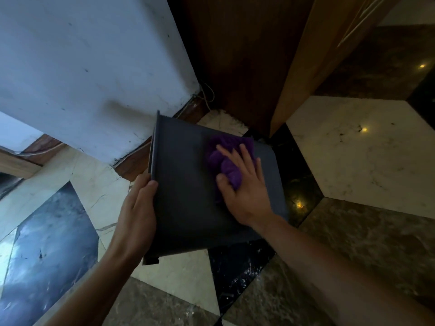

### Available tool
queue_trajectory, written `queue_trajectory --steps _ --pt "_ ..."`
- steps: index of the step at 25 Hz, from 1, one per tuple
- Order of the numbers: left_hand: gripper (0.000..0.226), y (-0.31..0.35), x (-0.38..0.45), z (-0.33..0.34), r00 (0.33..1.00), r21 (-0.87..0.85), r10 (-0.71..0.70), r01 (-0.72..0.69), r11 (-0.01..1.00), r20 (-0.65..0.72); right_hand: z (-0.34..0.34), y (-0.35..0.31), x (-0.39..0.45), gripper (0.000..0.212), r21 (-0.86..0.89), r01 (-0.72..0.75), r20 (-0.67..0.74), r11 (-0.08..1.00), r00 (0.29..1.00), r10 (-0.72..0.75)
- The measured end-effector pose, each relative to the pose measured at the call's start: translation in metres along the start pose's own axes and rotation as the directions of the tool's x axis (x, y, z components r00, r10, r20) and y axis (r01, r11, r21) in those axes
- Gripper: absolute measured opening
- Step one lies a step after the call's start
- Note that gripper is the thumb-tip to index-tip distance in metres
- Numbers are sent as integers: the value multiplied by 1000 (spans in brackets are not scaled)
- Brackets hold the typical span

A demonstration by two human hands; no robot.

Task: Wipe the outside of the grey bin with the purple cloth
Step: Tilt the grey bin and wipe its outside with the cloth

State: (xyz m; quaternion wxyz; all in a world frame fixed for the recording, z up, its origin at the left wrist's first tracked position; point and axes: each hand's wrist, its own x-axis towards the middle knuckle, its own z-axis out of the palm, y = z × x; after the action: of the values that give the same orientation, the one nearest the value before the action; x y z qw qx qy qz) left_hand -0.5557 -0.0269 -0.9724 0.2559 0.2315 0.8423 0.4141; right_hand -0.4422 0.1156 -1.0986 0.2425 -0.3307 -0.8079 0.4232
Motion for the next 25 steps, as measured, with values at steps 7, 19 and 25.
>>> queue_trajectory --steps 7,19,25 --pt "28 9 -1 8 1000 56 30 -30 998 1 -46 63 -17 50 261 -437 -85 860 877 472" --pt "29 11 -5 18 990 34 140 -139 990 -15 -6 -66 -26 58 64 45 80 997 996 -50" --pt "31 -1 -11 10 998 88 38 -34 996 -51 -24 26 0 60 -52 -221 4 974 975 222"
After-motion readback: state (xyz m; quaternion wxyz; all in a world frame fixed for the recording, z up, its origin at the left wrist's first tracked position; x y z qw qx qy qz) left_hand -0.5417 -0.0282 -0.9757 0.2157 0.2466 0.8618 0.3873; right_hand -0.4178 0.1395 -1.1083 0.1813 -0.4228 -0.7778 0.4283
